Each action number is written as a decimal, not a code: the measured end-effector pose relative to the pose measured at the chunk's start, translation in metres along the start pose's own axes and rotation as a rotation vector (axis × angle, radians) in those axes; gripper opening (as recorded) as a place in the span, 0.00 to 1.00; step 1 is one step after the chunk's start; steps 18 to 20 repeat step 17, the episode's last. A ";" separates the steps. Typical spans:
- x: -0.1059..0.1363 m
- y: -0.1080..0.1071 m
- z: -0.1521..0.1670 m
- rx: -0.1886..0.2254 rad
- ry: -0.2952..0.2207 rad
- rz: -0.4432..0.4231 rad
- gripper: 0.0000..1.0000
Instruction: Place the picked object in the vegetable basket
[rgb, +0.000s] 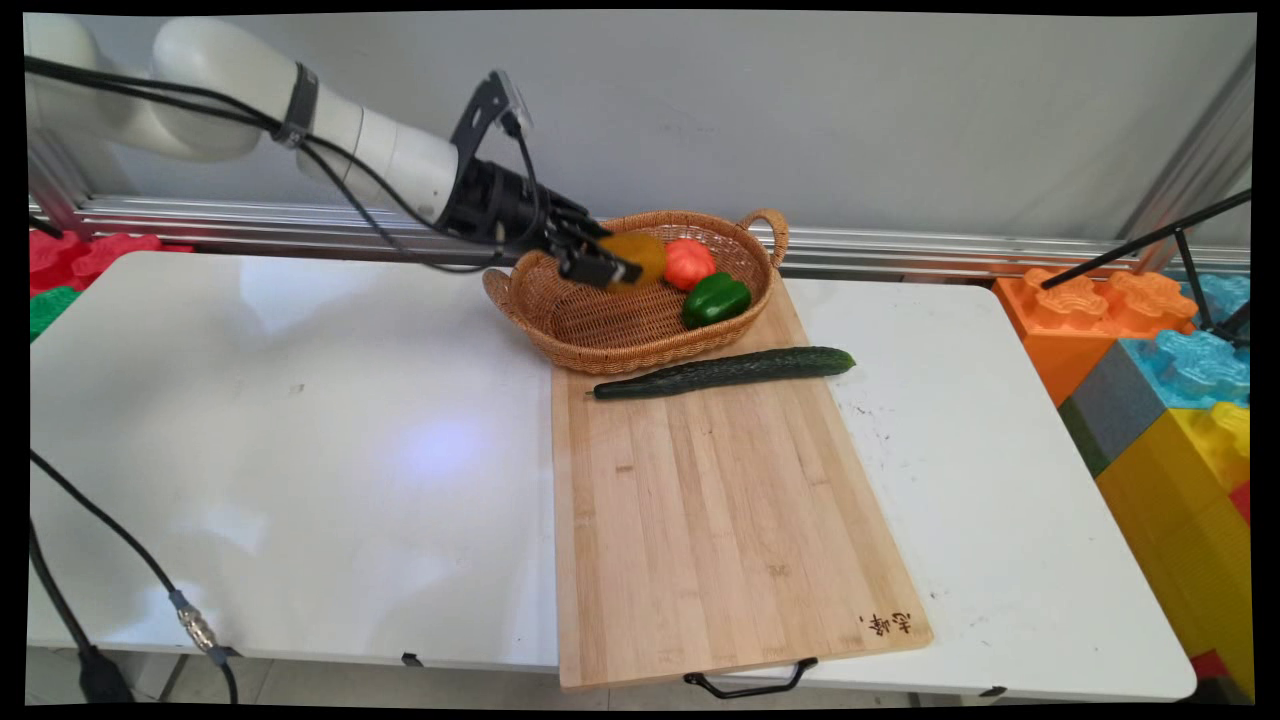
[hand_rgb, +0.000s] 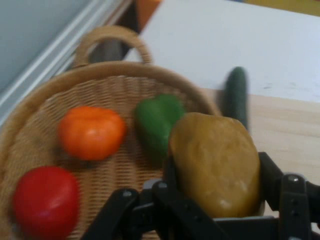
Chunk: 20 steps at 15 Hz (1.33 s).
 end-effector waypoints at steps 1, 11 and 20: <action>0.000 -0.007 0.001 0.028 -0.005 -0.017 0.00; -0.040 -0.027 0.069 0.072 -0.154 -0.105 0.00; -0.035 -0.023 0.090 0.047 -0.127 -0.109 1.00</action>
